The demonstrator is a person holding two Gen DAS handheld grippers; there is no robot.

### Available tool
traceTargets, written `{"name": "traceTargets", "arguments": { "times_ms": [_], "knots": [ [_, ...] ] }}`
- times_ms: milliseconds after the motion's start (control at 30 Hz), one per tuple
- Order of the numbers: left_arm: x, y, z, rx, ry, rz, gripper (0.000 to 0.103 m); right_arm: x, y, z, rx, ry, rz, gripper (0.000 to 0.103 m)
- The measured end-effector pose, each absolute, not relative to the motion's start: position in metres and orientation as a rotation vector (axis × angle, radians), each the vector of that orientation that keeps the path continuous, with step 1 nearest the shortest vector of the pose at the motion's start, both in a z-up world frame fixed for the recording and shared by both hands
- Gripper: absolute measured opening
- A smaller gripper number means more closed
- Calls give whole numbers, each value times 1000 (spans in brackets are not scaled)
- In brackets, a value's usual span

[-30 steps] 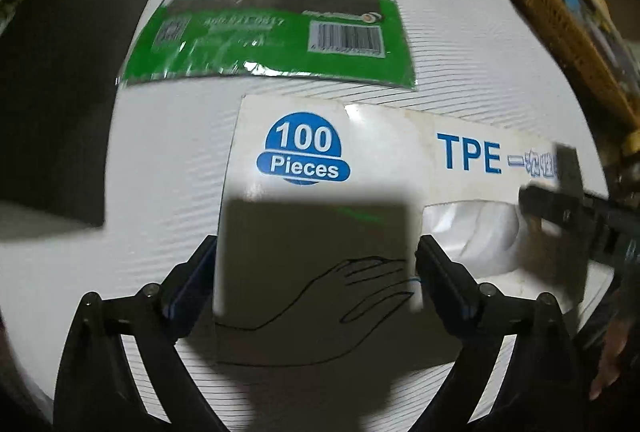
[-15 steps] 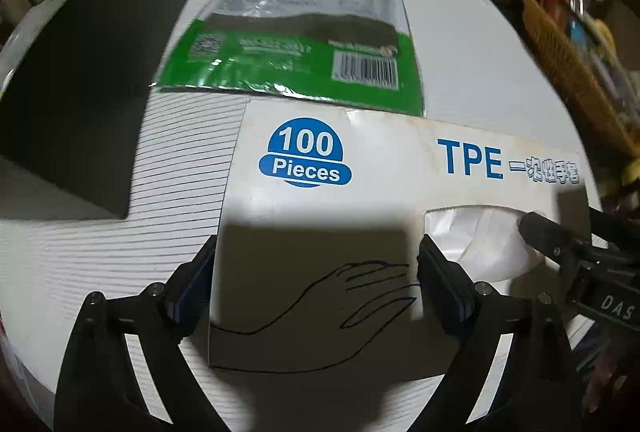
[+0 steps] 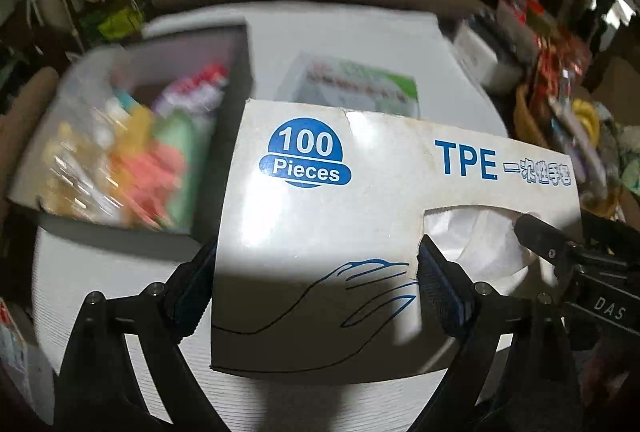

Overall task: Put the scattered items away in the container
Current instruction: 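Carry the glove box over the black box with the left tool, then lower the glove box into the black box and open the left tool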

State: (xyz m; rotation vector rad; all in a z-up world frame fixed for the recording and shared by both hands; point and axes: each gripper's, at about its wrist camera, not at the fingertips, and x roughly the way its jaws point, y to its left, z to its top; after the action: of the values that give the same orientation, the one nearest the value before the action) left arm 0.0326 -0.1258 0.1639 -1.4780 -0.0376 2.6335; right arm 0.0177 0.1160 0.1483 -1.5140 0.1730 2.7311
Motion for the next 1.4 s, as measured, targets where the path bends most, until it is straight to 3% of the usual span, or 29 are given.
{"name": "traceTargets", "arguments": {
  "times_ms": [267, 600, 800, 933, 1067, 1167, 1267, 1400],
  "knots": [
    [-10, -257, 216, -1495, -105, 2814, 92, -65, -5, 202, -1539, 110, 2935, 88],
    [-77, -420, 160, -1826, -93, 2776, 92, -157, -177, 136, -1851, 99, 2884, 84],
    [-94, -420, 112, -1916, 69, 2736, 93, -177, -204, 76, -1989, 108, 2737, 83],
    [-101, -426, 104, -1957, 7, 2678, 93, -180, -208, 75, -1982, 69, 2729, 83],
    [-91, -437, 133, -1870, -64, 2696, 95, -178, -204, 79, -2024, 142, 2734, 83],
    [-79, -430, 150, -1832, 60, 2758, 95, -174, -211, 82, -2054, 172, 2733, 83],
    [-76, -420, 149, -1863, 171, 2756, 95, -171, -219, 83, -2000, 75, 2732, 81],
    [-81, -409, 140, -1901, 450, 2750, 95, -176, -205, 75, -2017, 132, 2668, 81]
  ]
}}
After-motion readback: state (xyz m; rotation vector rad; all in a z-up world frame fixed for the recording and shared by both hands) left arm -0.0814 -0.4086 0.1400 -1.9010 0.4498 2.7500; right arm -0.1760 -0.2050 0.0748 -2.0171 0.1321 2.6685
